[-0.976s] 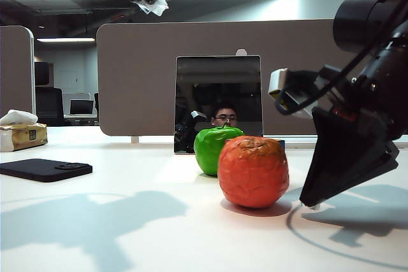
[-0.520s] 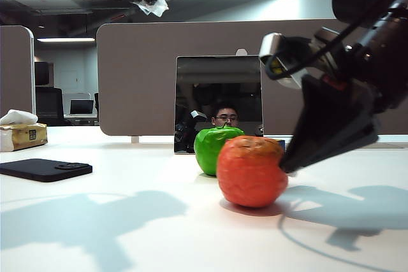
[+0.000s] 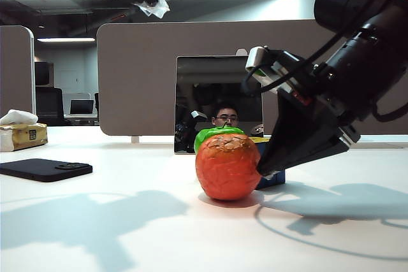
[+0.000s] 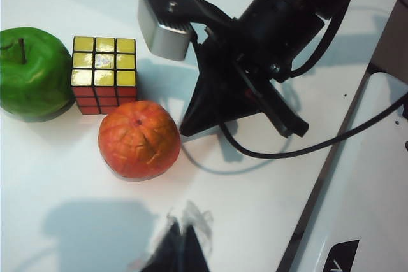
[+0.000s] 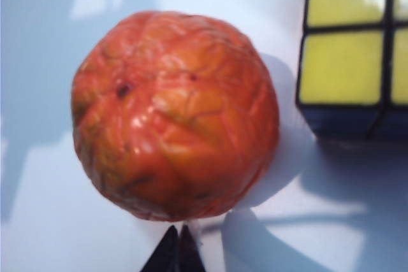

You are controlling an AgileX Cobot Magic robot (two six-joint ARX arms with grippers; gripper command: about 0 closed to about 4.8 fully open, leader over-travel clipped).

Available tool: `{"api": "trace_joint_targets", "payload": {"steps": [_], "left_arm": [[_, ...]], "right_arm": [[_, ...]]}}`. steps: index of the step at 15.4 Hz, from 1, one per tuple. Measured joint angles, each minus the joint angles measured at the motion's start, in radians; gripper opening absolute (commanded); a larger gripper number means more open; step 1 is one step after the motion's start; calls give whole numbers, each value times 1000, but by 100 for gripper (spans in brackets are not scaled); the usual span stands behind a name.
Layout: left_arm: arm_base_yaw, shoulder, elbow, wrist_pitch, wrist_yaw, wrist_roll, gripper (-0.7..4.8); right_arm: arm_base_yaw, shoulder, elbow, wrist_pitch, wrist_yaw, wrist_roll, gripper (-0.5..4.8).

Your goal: Move all the fruits on the tabletop near the face of the Rubik's cube that has the color most similar to each fruit.

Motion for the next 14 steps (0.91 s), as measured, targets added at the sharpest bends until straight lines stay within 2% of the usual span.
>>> {"api": "trace_joint_targets", "payload": {"steps": [4,7,10,11,12,13,14], "left_arm": [[0,0,0,1,0,0,-5],[0,0,0,0,0,0,-5],[0,0,0,-5,0,0,-5],[0,0,0,-10,0,0,-5],[0,0,0,-11,0,0,-5],[0,0,0,-11,0,0,-5],[0,0,0,-11,0,0,-5]], "right_arm": [[0,27,3,71,5,27,-1],[0,54,4,124,46,32,-1],[0,66,4,125,50,45,-1],[0,58,4,81,44,48,-1],[0,52,4,43,16,51,-1],[0,44,4,19,-70,51,-1],[0,44,4,19,-93,51,-1]]}}
